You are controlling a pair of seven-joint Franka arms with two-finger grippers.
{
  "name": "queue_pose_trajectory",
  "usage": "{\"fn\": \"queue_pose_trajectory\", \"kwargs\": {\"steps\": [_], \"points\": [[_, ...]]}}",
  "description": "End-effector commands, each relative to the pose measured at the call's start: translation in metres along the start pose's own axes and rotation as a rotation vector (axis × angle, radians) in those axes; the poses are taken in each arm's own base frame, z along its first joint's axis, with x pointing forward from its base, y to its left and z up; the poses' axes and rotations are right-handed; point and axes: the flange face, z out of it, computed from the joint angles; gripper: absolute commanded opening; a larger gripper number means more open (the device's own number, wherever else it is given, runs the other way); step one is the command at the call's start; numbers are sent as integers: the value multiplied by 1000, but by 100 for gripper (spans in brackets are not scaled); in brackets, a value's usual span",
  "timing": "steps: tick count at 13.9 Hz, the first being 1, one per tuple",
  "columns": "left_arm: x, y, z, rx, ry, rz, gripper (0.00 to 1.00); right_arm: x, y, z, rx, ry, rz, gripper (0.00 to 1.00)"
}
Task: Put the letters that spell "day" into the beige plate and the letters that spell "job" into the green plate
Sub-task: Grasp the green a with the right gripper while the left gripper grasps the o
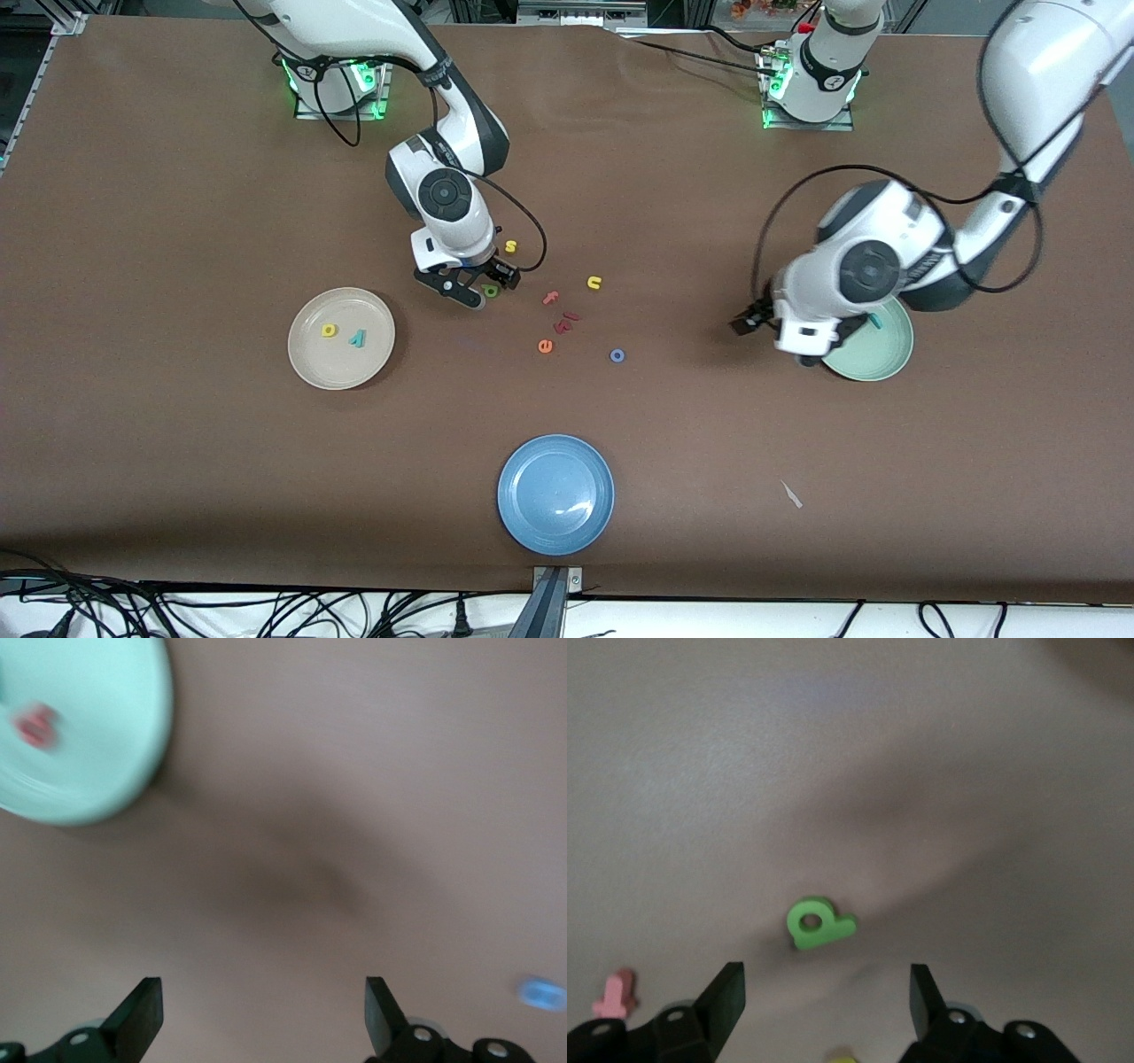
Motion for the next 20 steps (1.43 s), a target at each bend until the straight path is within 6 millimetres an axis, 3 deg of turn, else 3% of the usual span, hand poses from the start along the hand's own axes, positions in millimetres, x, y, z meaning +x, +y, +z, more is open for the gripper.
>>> {"fn": "queue_pose_trajectory", "kwargs": {"steps": [1,3,6,9,11,13,14,16,20], "points": [[-17,39,2,-92,14,-101,99,-4,-4,11,28,26,102,73],[-30,64,32,-75,29,-112,99,-2,-3,15,25,27,118,67],[-29,110,63,-86,3,-141,99,3,-2,14,34,35,140,64],[-42,133,79,-93,-10,-144,98,9,-1,17,42,47,147,61],[-48,144,87,-137,-14,-171,98,9,0,19,43,48,148,49],[-59,152,109,-159,-5,-184,98,9,0,22,39,47,146,41],[-62,154,119,-154,20,-183,98,9,0,22,39,47,146,33],[-66,155,125,-152,33,-189,92,10,-1,17,44,49,141,20],[-72,157,133,-148,10,-196,74,41,9,-23,36,77,70,19]]}}
